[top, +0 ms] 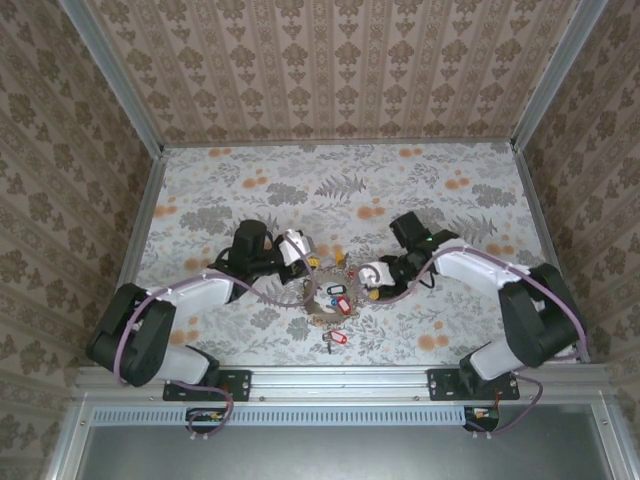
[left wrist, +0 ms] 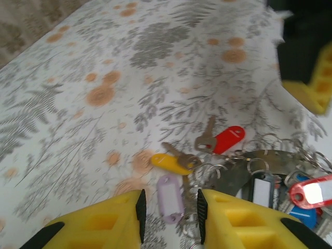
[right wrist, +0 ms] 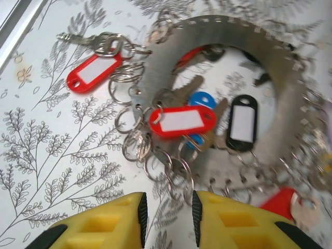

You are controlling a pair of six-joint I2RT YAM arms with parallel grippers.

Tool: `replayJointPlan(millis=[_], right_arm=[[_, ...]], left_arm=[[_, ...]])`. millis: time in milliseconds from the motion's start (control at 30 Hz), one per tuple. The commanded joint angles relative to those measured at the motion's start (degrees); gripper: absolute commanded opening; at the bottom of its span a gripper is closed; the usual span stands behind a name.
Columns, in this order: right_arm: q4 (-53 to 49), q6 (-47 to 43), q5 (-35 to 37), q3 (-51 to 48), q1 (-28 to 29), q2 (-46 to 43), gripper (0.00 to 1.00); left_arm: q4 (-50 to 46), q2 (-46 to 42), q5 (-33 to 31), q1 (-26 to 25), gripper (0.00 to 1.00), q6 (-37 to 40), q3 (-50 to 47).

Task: Put the keys on the keyring

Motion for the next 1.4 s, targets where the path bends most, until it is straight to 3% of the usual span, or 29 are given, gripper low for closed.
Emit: replayJointPlan(millis=[0,300,900,1367], right_arm=[[-4.1,-8.9,3.9,3.1,2.6,2.4,0.33],[-5.4,-9.6,7.4,7.2,4.8,7.8,0.33],[-7.5,-7.2,12.1,9.6,7.1,12.5,0.29],[-6.1,-5.1,11.7,9.4,7.1,12.3,0.15]], left_arm=[[1.4,-3.8,-5.2,1.6,0.34,-8.5,-1.7],[-0.1,-12.8,-10.1,5.2,0.34,-15.6,-7.0],[-3.3,-16.1,-14.6,6.8,0.35,-21.2,-8.2],[-4.3,-16.5,-15.1,6.8,0.35,-21.4,-7.7]])
